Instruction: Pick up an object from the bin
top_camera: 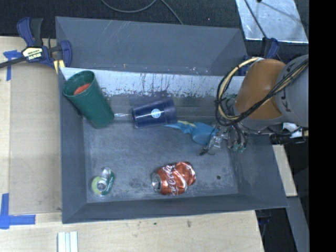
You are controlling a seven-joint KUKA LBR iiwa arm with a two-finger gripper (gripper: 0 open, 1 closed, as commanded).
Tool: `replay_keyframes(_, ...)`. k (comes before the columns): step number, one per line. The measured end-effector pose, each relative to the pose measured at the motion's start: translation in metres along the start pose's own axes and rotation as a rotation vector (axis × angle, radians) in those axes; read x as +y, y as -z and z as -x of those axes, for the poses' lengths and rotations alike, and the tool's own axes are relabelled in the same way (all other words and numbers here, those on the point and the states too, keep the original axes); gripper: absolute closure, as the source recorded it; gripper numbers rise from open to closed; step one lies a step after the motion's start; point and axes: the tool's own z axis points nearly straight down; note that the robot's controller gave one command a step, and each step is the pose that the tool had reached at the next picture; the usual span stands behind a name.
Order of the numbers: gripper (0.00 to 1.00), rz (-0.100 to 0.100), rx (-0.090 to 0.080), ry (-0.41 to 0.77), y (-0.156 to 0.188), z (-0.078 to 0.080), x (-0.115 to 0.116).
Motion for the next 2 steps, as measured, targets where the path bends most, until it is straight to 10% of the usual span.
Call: replay_keyframes(2,1.00,-0.004,0.005,0.072,0.026,0.003,0.003)
